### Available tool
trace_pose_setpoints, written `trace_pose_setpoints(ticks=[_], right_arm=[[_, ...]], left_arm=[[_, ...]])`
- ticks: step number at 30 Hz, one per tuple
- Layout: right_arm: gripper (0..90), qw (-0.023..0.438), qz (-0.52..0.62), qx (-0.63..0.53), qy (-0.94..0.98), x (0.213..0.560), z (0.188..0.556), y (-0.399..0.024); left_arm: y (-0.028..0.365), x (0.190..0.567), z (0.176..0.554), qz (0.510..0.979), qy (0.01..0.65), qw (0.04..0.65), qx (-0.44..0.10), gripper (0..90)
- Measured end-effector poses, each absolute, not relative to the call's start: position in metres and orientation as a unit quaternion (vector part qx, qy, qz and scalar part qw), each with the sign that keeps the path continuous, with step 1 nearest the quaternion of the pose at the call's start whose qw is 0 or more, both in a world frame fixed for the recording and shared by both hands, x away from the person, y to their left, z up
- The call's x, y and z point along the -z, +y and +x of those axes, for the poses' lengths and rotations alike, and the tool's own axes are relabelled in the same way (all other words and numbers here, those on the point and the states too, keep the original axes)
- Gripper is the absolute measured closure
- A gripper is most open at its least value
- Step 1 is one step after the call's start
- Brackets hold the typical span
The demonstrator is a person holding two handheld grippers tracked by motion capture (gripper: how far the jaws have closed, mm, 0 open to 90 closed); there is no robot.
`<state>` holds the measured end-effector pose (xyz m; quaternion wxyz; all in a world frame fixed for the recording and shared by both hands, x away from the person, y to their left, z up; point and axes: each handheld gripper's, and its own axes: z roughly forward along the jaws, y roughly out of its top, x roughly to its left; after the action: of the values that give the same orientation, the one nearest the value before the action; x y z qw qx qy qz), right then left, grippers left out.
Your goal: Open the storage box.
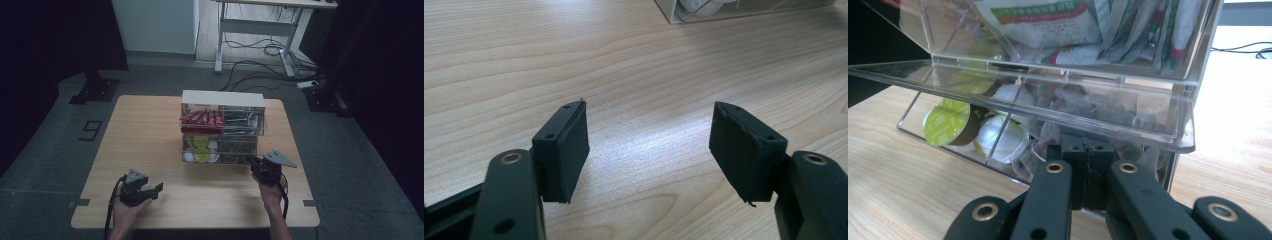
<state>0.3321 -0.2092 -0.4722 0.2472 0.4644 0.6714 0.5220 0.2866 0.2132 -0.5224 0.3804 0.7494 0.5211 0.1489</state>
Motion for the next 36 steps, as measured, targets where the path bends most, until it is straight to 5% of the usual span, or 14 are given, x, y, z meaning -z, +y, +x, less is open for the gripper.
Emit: trace_pose_setpoints(ticks=[36], right_arm=[[88.6,0.256,0.471,-0.569,0.624,0.458,0.351,-0.210]], left_arm=[[0.206,0.521,0.285,0.754,0.515,0.378,-0.153,32.3]])
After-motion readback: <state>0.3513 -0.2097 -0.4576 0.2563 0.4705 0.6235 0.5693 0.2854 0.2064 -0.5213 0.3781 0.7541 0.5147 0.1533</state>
